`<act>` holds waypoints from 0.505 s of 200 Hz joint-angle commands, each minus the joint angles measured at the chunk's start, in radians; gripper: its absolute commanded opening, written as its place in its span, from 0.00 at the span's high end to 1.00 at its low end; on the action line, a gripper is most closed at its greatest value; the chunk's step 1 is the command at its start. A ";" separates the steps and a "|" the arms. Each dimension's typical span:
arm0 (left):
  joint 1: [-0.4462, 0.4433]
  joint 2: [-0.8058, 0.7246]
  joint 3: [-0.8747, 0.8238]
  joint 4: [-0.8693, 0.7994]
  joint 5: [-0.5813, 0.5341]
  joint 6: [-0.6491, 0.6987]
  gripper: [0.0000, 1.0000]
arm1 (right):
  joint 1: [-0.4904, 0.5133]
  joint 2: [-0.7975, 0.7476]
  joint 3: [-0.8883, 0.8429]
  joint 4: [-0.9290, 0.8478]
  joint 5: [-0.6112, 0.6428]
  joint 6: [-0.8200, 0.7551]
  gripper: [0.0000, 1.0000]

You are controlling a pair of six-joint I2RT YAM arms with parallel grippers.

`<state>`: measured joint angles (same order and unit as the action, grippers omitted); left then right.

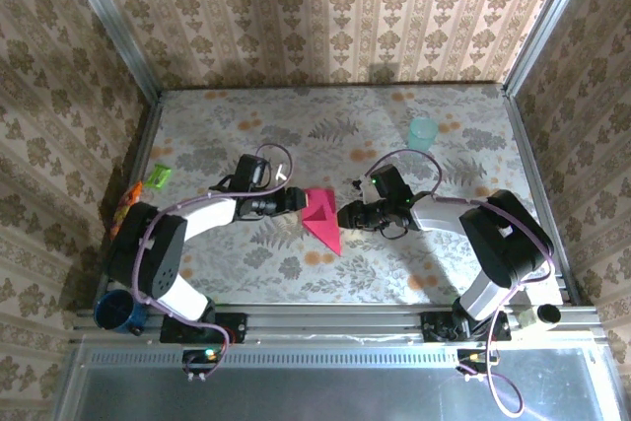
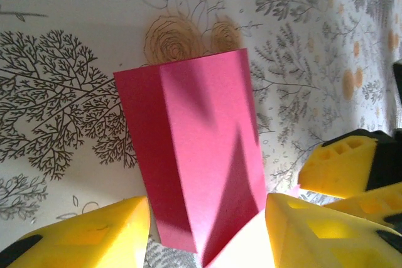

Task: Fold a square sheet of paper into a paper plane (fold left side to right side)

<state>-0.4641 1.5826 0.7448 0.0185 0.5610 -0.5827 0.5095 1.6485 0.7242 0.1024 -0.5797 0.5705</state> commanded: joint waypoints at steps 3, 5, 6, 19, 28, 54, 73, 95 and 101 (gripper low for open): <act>0.003 0.041 0.033 0.023 0.030 0.005 0.48 | 0.007 -0.033 0.006 -0.013 0.030 -0.029 0.55; 0.003 0.044 0.033 0.024 0.029 0.005 0.48 | 0.007 -0.035 0.005 -0.013 0.030 -0.030 0.55; 0.004 0.045 0.033 0.026 0.029 0.004 0.48 | 0.007 -0.036 0.005 -0.013 0.030 -0.030 0.55; 0.003 0.059 0.033 0.047 0.036 -0.003 0.49 | 0.007 -0.040 0.002 -0.019 0.031 -0.031 0.55; 0.004 0.069 0.035 0.064 0.047 -0.008 0.53 | 0.008 -0.046 0.001 -0.022 0.030 -0.032 0.55; -0.001 0.089 0.052 0.071 0.063 -0.012 0.68 | 0.017 -0.083 0.003 -0.065 0.065 -0.044 0.54; -0.002 0.086 0.059 0.069 0.065 -0.017 0.76 | 0.043 -0.120 0.020 -0.147 0.146 -0.074 0.54; -0.002 0.079 0.072 0.057 0.074 -0.020 0.80 | 0.115 -0.157 0.040 -0.216 0.265 -0.090 0.54; -0.004 0.080 0.075 0.055 0.076 -0.022 0.81 | 0.141 -0.161 0.048 -0.234 0.302 -0.093 0.54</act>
<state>-0.4641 1.6638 0.7910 0.0692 0.6067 -0.6022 0.5755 1.5299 0.7280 -0.0139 -0.4412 0.5213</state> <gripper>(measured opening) 0.207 0.461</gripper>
